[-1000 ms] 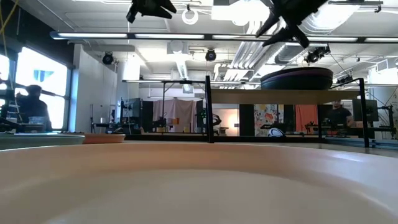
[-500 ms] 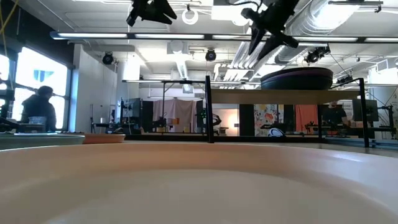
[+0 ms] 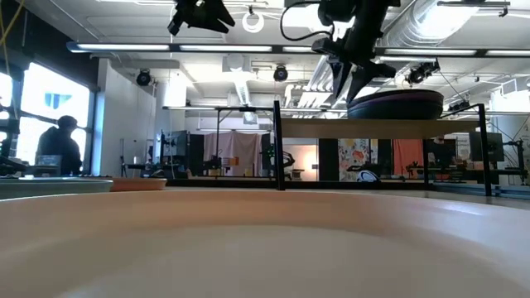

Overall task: Place and stack plates onto a shelf
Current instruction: Adjust the plates on the shelf, then put the orange plate on the shelf

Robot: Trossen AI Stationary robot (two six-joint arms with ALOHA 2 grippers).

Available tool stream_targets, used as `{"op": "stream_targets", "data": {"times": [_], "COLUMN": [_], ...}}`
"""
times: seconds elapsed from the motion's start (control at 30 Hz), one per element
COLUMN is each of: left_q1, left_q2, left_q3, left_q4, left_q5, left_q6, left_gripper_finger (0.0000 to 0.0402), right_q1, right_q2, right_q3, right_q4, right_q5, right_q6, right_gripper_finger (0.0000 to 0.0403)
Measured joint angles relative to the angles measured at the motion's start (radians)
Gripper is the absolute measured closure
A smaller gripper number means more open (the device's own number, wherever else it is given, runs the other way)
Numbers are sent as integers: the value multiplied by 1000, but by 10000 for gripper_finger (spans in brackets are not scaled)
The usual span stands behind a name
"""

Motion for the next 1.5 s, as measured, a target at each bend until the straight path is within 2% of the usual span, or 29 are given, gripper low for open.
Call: {"op": "stream_targets", "data": {"times": [0.27,0.83,0.97,1.1,1.33,1.5], "left_q1": [0,0,1,12,33,48], "left_q2": [0,0,0,0,2,12], "left_q3": [0,0,0,0,-64,-137], "left_q4": [0,-13,-99,-262,-469,-508], "left_q5": [0,0,0,0,3,37], "left_q6": [0,0,0,-36,-122,-216], "left_gripper_finger": [304,304,304,304,304,304], "right_q1": [-17,-34,-18,16,58,63], "right_q2": [5,4,4,4,4,3], "right_q3": [0,0,0,0,0,0], "right_q4": [-91,-139,-103,-43,39,57], "right_q5": [75,129,79,13,-80,-116], "right_q6": [7,-7,-46,-70,-110,-115], "right_gripper_finger": [269,269,269,269,269,269]}}
